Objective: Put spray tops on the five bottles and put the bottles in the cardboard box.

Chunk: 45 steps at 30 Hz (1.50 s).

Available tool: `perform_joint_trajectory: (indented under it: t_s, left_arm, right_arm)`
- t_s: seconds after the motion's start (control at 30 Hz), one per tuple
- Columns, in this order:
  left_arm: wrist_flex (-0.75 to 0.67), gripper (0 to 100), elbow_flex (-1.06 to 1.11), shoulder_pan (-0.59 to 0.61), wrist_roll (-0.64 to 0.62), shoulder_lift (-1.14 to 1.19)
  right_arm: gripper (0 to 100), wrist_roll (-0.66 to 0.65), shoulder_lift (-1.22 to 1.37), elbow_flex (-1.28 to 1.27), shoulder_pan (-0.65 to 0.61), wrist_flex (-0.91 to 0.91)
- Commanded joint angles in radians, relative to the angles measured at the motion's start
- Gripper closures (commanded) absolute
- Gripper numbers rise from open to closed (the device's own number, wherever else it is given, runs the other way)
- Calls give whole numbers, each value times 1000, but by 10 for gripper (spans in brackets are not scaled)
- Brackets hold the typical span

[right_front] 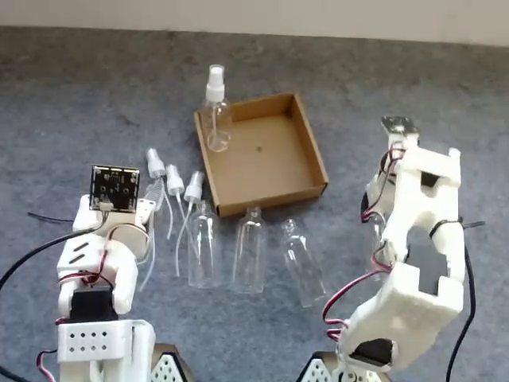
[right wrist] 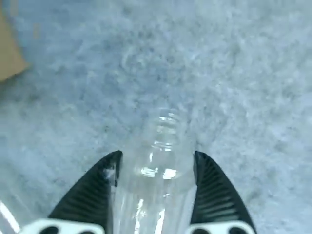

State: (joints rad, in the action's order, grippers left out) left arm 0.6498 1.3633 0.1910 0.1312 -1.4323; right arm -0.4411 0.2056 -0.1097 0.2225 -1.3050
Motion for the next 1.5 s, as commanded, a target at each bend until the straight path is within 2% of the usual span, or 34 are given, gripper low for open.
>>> perform_joint_trajectory:
  t_s: [0.0,0.13,0.3,0.4,0.53,0.9,1.07,1.33,1.47]
  left_arm:
    - [95,783,-116,94,49,108]
    - [252,783,-328,128,101,404]
    - [496,783,-710,153,135,779]
    - [575,783,-885,142,133,975]
    - [631,783,-1040,111,129,1184]
    - [601,783,-1130,-28,-3,1463]
    - [516,784,-1132,-10,-38,1549]
    - [476,784,-1135,42,-38,1590]
    - [453,816,-1129,53,-38,1600]
  right_arm:
    - [974,-44,-173,122,-64,-90]
    - [974,-89,-338,122,-162,-119]
    - [975,-157,-561,-177,-225,13]
    - [975,-158,-697,-383,-220,139]
    - [975,-189,-852,-578,-220,162]
    - [974,-226,-1164,-773,-225,163]
    - [974,-222,-1221,-828,-225,162]
    - [974,-222,-1239,-834,-226,156]
    - [974,-222,-1241,-834,-226,156]
